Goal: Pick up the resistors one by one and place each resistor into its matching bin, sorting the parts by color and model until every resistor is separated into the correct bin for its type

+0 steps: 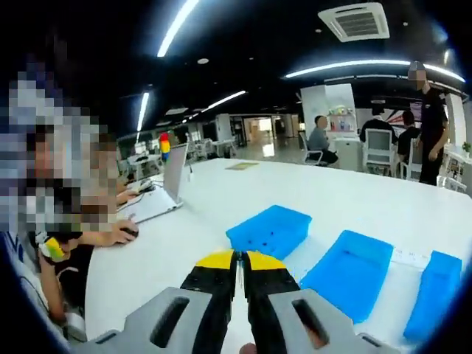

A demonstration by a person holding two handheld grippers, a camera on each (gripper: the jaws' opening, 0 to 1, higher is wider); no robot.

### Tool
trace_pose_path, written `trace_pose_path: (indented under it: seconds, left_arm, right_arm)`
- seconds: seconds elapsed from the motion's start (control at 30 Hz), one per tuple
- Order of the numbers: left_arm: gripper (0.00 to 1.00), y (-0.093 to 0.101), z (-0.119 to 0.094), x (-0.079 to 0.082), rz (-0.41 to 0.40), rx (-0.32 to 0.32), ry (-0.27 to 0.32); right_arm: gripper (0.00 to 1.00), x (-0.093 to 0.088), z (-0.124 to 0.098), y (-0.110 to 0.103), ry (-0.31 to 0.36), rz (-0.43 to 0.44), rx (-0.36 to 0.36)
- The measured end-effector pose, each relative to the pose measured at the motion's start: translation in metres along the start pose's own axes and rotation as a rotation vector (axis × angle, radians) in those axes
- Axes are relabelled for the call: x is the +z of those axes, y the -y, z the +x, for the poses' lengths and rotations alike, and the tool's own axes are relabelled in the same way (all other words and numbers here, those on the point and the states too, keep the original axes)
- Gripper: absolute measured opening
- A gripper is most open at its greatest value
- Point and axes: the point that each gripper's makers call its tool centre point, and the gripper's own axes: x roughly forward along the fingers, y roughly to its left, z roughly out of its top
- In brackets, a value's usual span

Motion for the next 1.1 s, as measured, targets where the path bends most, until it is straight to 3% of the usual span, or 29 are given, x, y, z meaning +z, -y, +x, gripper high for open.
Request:
trace_pose_path:
  seconds: [0.2,0.33,0.47,0.57,0.6,0.63,0.67,0.7,0.73,0.83,1.0,1.1]
  left_arm:
    - [0.30,-0.002,-0.002,0.000,-0.004,0.005,0.002]
    - [0.30,-0.002,-0.005,0.003,-0.001,0.005,0.010]
    - [0.30,-0.003,-0.007,0.001,-0.001,0.011,0.009]
    - [0.30,-0.003,-0.008,0.002,-0.003,0.011,0.014]
    - [0.30,-0.004,-0.008,0.003,-0.003,0.010,0.016]
    - [0.30,-0.004,-0.008,0.004,-0.004,0.011,0.018]
    - [0.30,-0.004,-0.008,0.004,-0.006,0.011,0.019]
    - [0.30,-0.004,-0.008,0.003,-0.006,0.011,0.019]
    - [0.30,-0.003,-0.008,0.003,-0.006,0.009,0.017]
    - [0.30,-0.002,-0.008,0.003,-0.005,0.007,0.018]
    - [0.30,-0.003,-0.008,0.005,-0.002,0.007,0.024]
    - [0.30,-0.002,-0.007,0.004,-0.001,0.004,0.021]
  right_arm:
    - [0.07,0.005,0.060,0.010,-0.040,0.017,-0.005]
    - [0.07,0.006,0.087,0.018,-0.052,0.025,-0.027]
    - [0.07,0.005,0.106,0.026,-0.052,-0.024,-0.071]
    - [0.09,0.009,0.112,0.036,-0.036,-0.026,-0.116]
    - [0.17,0.011,0.111,0.039,-0.023,-0.030,-0.131]
    - [0.32,0.015,0.114,0.040,0.002,-0.045,-0.135]
    - [0.54,0.018,0.115,0.040,0.006,-0.040,-0.129]
    - [0.64,0.021,0.114,0.041,0.025,-0.032,-0.128]
    - [0.65,0.022,0.112,0.041,0.027,-0.032,-0.130]
    - [0.53,0.022,0.115,0.038,0.038,-0.059,-0.152]
    - [0.53,0.020,0.111,0.032,0.042,-0.068,-0.144]
    - [0.53,0.017,0.093,0.025,0.052,-0.064,-0.133]
